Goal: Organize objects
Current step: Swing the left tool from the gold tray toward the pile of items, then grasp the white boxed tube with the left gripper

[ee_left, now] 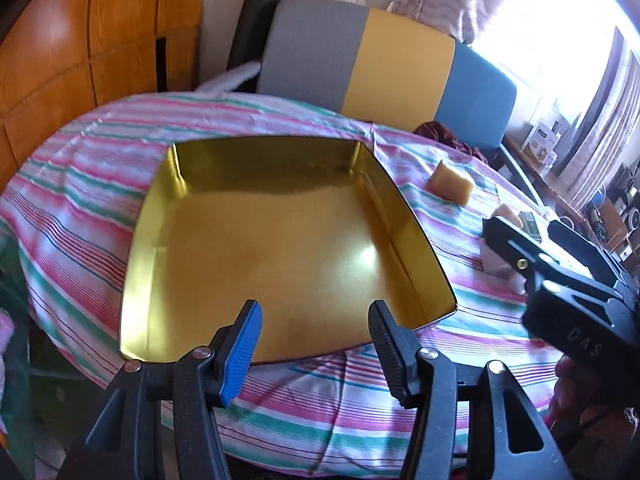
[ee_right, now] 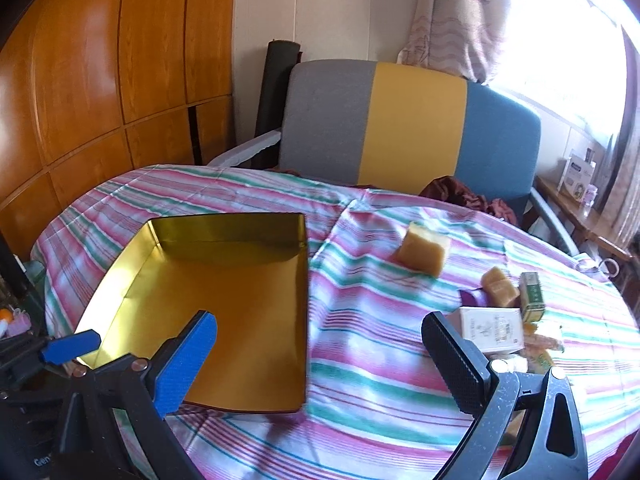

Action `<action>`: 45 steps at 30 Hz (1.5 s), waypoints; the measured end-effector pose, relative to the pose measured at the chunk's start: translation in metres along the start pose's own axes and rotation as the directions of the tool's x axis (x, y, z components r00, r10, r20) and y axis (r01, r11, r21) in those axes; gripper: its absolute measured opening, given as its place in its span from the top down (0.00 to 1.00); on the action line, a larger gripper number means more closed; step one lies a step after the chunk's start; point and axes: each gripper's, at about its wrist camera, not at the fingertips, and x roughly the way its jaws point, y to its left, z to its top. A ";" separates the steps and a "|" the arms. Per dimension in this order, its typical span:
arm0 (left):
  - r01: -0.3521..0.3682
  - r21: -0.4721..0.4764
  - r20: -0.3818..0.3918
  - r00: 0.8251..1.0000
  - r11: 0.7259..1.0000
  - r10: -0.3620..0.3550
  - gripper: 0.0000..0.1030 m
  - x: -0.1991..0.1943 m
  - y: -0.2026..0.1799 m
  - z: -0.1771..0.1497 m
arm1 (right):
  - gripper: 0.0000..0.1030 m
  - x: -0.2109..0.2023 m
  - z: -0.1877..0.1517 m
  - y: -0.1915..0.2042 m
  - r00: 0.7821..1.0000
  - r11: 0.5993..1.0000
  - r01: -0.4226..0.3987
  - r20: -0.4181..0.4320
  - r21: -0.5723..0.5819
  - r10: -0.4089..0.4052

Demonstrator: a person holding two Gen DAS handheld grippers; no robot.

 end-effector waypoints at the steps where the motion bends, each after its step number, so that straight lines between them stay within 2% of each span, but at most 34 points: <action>1: -0.001 0.006 -0.005 1.000 1.000 0.001 0.46 0.002 -0.003 0.000 | 0.00 0.000 0.000 -0.004 1.000 1.000 0.005 -0.002 0.004 -0.005; 4: 0.039 0.028 -0.012 0.999 0.999 -0.039 0.46 0.004 -0.011 0.000 | 0.00 0.001 0.000 -0.018 1.000 1.000 0.022 -0.007 0.021 -0.022; 7: 0.050 0.086 -0.015 0.999 0.995 -0.049 0.46 0.006 -0.023 0.002 | 0.00 0.004 -0.002 -0.038 0.999 0.998 0.032 -0.023 0.050 -0.031; 12: 0.140 0.143 -0.059 0.989 0.980 -0.133 0.38 0.012 -0.046 0.008 | 0.00 0.004 -0.006 -0.101 0.997 0.987 0.050 -0.058 0.153 -0.041; 15: 0.174 0.190 -0.094 0.983 0.966 -0.158 0.38 0.019 -0.065 0.012 | 0.00 0.001 -0.010 -0.155 0.993 0.965 0.100 -0.082 0.242 -0.082; 19: 0.255 0.212 -0.168 0.961 0.943 -0.222 0.38 0.029 -0.089 0.015 | 0.00 -0.006 -0.018 -0.222 0.981 0.923 0.191 -0.082 0.333 -0.174; 21: 0.264 0.239 -0.180 0.958 0.934 -0.224 0.38 0.033 -0.104 0.018 | 0.00 -0.006 -0.027 -0.254 0.972 0.893 0.237 -0.087 0.382 -0.220; 24: 0.284 0.290 -0.180 0.954 0.914 -0.239 0.38 0.038 -0.127 0.023 | 0.00 -0.003 -0.044 -0.291 0.965 0.846 0.261 -0.105 0.465 -0.240; 27: 0.271 0.420 -0.144 0.962 0.866 -0.231 0.38 0.041 -0.157 0.028 | 0.00 -0.002 -0.062 -0.319 0.968 0.787 0.251 -0.133 0.564 -0.213; 30: 0.256 0.544 -0.130 0.966 0.799 -0.222 0.38 0.052 -0.191 0.033 | 0.00 0.000 -0.067 -0.330 0.977 0.756 0.213 -0.135 0.619 -0.164; 31: 0.246 0.584 -0.128 0.969 0.773 -0.211 0.38 0.058 -0.204 0.034 | 0.00 0.002 -0.068 -0.332 0.979 0.753 0.204 -0.138 0.626 -0.151; 35: 0.253 0.665 -0.164 0.967 0.703 -0.193 0.37 0.081 -0.233 0.037 | 0.00 0.004 -0.067 -0.328 0.982 0.749 0.185 -0.143 0.636 -0.120; 38: 0.270 0.714 -0.193 0.963 0.646 -0.189 0.21 0.097 -0.254 0.042 | 0.00 0.004 -0.067 -0.328 0.987 0.744 0.156 -0.126 0.649 -0.096; 45: 0.274 0.794 -0.235 0.962 0.543 -0.141 0.20 0.135 -0.288 0.047 | 0.00 0.006 -0.067 -0.325 0.995 0.742 0.089 -0.097 0.665 -0.032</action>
